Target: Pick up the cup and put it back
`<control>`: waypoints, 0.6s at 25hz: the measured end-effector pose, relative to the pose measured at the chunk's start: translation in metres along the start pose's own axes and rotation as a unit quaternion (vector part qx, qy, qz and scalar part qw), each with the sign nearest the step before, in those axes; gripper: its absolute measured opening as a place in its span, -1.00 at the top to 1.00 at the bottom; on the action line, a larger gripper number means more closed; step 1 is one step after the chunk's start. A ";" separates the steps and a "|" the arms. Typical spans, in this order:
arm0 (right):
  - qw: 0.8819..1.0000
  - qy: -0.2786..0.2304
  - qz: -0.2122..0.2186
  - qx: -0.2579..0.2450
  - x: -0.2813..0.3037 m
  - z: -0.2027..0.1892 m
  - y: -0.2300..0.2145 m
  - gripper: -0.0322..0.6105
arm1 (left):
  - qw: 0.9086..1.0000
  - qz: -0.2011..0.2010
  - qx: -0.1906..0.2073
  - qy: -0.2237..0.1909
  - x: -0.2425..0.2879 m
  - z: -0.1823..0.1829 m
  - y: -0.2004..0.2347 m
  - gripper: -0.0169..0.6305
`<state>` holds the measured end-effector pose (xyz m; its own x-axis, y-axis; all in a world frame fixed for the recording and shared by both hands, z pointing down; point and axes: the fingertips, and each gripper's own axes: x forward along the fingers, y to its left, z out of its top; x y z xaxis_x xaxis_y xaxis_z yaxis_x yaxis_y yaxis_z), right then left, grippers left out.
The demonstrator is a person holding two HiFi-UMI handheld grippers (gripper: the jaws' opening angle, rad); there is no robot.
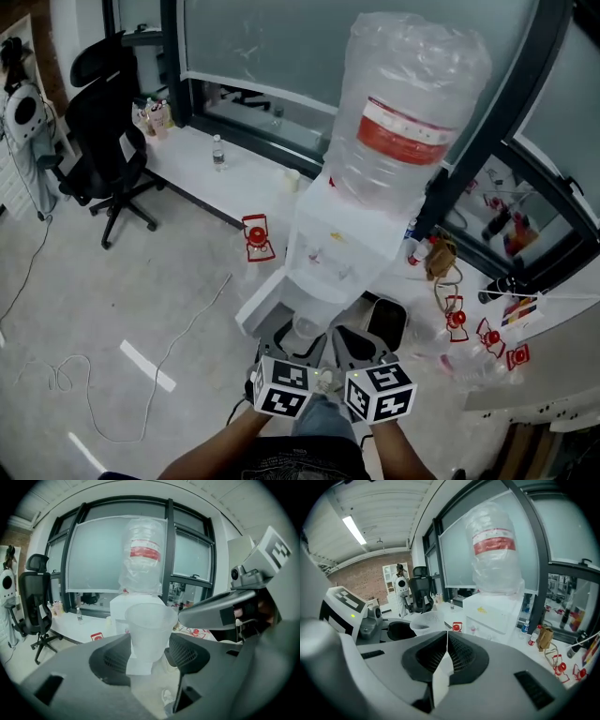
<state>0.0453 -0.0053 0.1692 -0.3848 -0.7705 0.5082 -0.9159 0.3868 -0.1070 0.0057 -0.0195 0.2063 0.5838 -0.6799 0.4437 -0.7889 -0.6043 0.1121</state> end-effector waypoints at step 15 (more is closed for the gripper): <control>0.997 0.057 0.053 -0.026 0.094 -0.046 -0.056 0.83 | 0.998 0.045 -0.047 0.017 0.097 -0.063 0.037 0.14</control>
<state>0.0659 -0.0759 0.2621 -0.4611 -0.6630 0.5897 -0.8627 0.4905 -0.1230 0.0211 -0.0813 0.3089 0.5043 -0.7140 0.4857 -0.8533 -0.4984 0.1534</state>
